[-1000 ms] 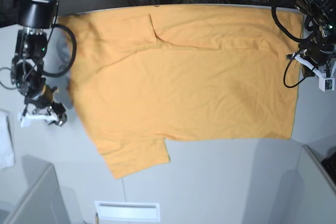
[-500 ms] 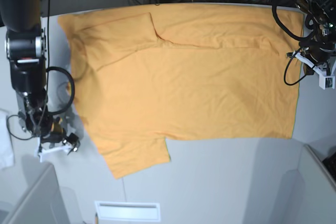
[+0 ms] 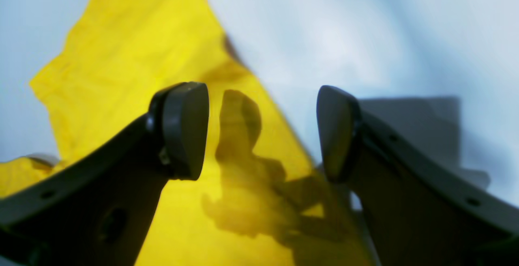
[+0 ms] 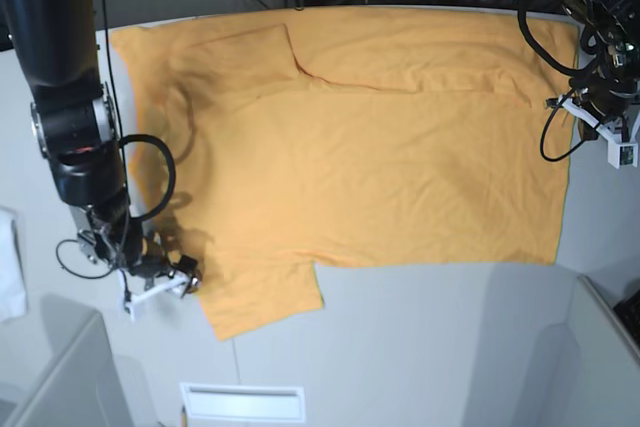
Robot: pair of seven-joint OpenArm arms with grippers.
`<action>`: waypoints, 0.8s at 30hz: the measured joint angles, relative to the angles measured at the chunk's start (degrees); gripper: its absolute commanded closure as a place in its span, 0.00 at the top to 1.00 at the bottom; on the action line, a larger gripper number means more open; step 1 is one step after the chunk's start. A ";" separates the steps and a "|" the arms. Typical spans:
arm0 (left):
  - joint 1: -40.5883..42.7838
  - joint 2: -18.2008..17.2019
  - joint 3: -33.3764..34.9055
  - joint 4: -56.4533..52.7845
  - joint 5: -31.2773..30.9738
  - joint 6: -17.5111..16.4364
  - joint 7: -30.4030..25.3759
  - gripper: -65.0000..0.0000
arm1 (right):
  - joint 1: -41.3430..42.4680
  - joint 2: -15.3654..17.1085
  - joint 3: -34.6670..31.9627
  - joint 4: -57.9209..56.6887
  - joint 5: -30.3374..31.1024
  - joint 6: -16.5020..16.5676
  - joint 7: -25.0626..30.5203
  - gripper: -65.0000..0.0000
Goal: Fold the T-shirt properly
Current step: 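Move the right gripper down to the hem corner and grasp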
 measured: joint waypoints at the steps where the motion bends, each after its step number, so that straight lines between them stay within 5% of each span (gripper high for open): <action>1: -0.09 0.00 0.00 0.00 -0.02 0.24 0.00 0.00 | 0.02 -0.28 0.00 0.17 -0.02 0.24 -0.59 0.59; 5: -0.15 0.02 0.02 0.00 -0.02 4.76 0.00 0.00 | 0.13 -0.22 0.00 0.17 0.17 0.42 -2.14 0.49; 14: -0.83 0.04 0.59 -0.15 -0.02 5.14 0.04 0.00 | -0.81 0.28 -0.02 0.28 0.39 0.87 -1.49 0.45; 20: -2.21 -2.38 3.93 -2.62 0.15 5.16 0.02 0.00 | -1.11 0.24 0.17 0.28 -6.32 0.81 -0.76 0.00; 24: -5.09 -5.75 8.26 -9.05 -0.20 5.16 0.15 0.00 | -1.09 -0.50 0.39 0.28 -7.43 0.79 -0.39 0.00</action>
